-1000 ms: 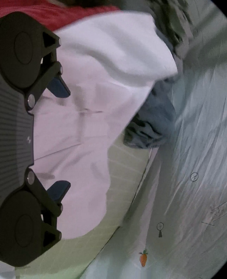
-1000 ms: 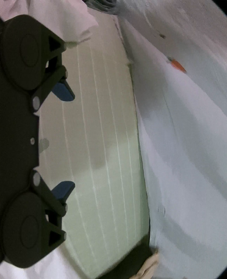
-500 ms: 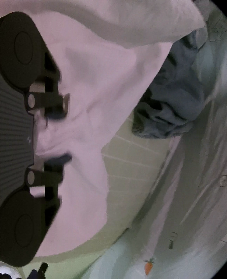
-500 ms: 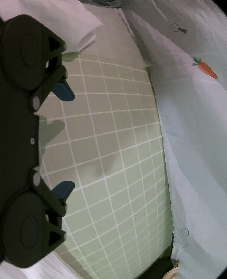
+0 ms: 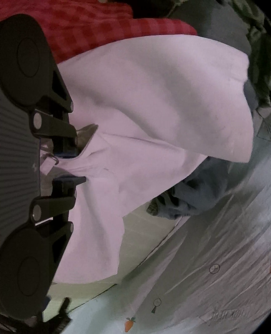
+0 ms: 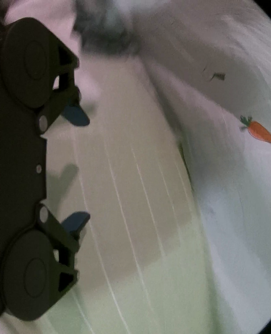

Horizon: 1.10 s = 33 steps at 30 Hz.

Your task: Fold clothes

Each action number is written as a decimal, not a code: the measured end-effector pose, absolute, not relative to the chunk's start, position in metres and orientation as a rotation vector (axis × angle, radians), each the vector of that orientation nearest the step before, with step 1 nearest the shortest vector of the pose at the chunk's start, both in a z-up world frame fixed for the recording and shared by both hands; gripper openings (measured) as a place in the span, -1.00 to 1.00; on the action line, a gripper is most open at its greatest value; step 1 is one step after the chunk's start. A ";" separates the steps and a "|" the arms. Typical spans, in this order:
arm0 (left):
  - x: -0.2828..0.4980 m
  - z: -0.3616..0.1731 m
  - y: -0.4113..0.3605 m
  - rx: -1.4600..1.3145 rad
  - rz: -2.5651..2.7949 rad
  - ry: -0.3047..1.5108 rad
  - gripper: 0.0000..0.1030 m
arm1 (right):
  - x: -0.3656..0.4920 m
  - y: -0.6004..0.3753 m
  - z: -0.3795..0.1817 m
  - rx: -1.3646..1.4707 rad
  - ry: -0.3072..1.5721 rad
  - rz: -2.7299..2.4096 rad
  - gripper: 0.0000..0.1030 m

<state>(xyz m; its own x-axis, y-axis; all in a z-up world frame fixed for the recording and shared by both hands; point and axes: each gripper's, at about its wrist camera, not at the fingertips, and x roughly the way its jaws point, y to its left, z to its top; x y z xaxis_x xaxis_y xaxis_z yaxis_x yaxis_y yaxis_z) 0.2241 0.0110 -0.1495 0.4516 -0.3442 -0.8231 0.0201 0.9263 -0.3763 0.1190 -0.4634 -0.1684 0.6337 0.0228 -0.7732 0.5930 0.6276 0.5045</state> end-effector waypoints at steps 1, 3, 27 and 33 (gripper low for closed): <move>0.226 -0.150 0.010 -0.339 -0.229 1.089 -0.62 | 0.126 -0.465 -0.173 0.927 0.819 -0.333 0.46; 0.230 -0.150 0.008 -0.332 -0.231 1.100 -0.62 | 0.143 -0.466 -0.182 1.047 0.804 -0.275 0.34; 0.254 -0.181 0.046 -0.846 -0.051 1.284 -0.61 | 0.342 -0.288 -0.199 0.630 1.052 0.501 -0.16; 0.251 -0.185 0.048 -0.912 -0.030 1.298 -0.61 | 0.356 -0.279 -0.218 0.743 1.039 0.498 -0.09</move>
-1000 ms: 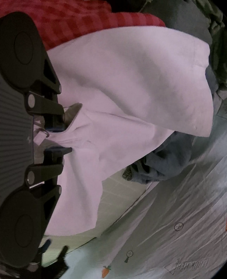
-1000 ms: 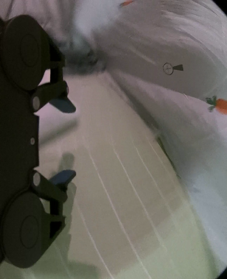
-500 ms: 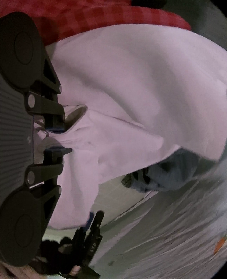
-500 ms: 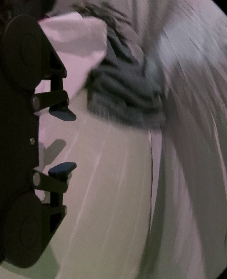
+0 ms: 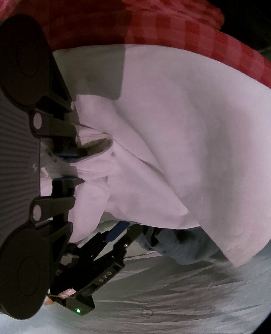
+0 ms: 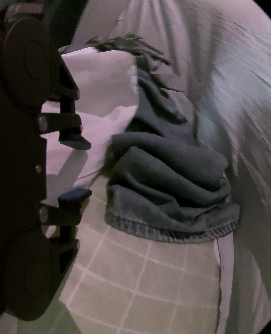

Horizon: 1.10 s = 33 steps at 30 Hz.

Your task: Fold clothes

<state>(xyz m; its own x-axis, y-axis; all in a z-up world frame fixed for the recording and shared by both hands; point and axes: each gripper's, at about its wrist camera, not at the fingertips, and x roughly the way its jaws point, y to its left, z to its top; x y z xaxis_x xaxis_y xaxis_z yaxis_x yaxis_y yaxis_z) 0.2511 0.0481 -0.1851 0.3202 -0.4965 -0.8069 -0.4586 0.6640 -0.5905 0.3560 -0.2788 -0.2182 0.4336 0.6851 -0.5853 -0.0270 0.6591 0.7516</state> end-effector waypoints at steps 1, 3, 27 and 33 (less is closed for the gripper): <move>0.251 -0.186 0.049 -0.923 -0.027 1.300 -0.61 | 0.357 -0.280 -0.221 0.773 1.034 0.495 -0.08; 0.250 -0.188 0.050 -0.935 -0.023 1.303 -0.61 | 0.357 -0.281 -0.224 0.804 1.027 0.506 -0.03; 0.240 -0.176 0.057 -0.909 -0.020 1.288 -0.62 | 0.324 -0.281 -0.193 0.514 0.894 0.483 -0.86; 0.236 -0.166 0.052 -0.890 -0.065 1.266 -0.62 | 0.283 -0.317 -0.175 0.543 0.809 0.348 -0.87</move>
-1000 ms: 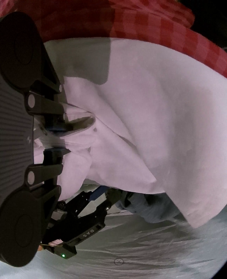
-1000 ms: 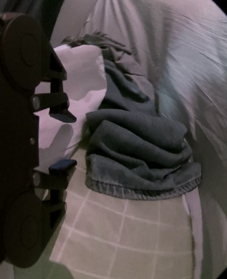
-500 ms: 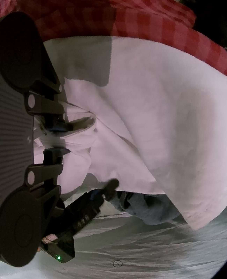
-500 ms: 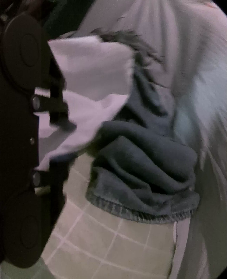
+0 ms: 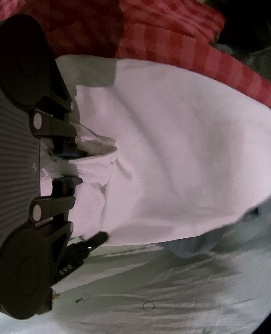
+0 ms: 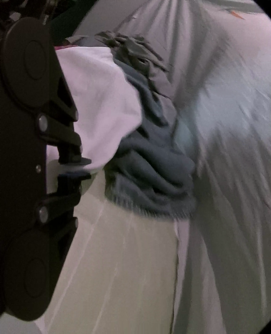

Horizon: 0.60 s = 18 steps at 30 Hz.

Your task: Fold clothes

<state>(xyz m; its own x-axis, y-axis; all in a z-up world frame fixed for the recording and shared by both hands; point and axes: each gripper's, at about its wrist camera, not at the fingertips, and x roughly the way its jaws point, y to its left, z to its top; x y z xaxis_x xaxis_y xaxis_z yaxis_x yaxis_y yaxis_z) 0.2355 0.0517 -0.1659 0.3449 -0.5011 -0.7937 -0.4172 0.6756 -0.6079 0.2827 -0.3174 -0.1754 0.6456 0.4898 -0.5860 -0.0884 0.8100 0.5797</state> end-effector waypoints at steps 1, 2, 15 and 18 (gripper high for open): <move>0.234 -0.163 0.050 -0.884 -0.076 1.261 -0.62 | 0.276 -0.325 -0.173 0.559 0.794 0.318 -0.87; 0.233 -0.160 0.049 -0.874 -0.084 1.256 -0.62 | 0.269 -0.332 -0.170 0.574 0.777 0.284 -0.87; 0.200 -0.138 0.059 -0.788 -0.075 1.177 -0.63 | 0.120 -0.456 -0.081 0.635 0.392 -0.297 -0.88; 0.195 -0.135 0.061 -0.774 -0.071 1.157 -0.64 | 0.059 -0.487 -0.048 0.570 0.293 -0.489 -0.88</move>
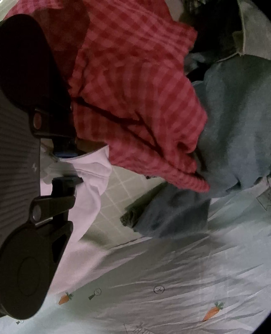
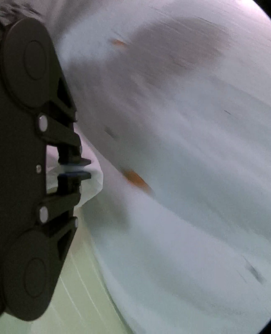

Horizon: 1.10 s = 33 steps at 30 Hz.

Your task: Fold clothes

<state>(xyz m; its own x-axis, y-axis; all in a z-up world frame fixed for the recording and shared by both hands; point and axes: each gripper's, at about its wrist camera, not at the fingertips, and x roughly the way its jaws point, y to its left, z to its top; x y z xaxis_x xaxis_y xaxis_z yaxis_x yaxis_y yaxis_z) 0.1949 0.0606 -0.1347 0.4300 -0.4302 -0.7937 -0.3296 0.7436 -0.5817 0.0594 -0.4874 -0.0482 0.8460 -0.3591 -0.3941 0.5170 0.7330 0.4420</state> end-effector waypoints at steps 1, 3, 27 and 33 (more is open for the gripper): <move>0.193 -0.134 0.061 -0.763 -0.070 1.149 -0.65 | 0.039 -0.496 -0.037 0.530 0.266 -0.558 -0.88; 0.190 -0.131 0.060 -0.744 -0.075 1.136 -0.65 | 0.001 -0.509 -0.016 0.450 0.222 -0.686 -0.88; 0.152 -0.064 -0.048 -0.370 -0.063 0.897 0.44 | -0.102 -0.646 -0.021 0.566 0.402 -0.855 0.55; 0.078 -0.085 -0.105 -0.196 -0.156 0.967 0.45 | -0.171 -0.653 -0.091 0.680 0.549 -0.868 0.55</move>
<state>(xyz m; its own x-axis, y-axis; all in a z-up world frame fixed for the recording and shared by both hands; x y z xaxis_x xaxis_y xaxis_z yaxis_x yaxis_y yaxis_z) 0.0781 -0.1053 -0.0846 0.5586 -0.2181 -0.8003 0.0439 0.9712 -0.2340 -0.1709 -0.6531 -0.0915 0.5359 -0.5004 -0.6800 0.8289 0.4651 0.3110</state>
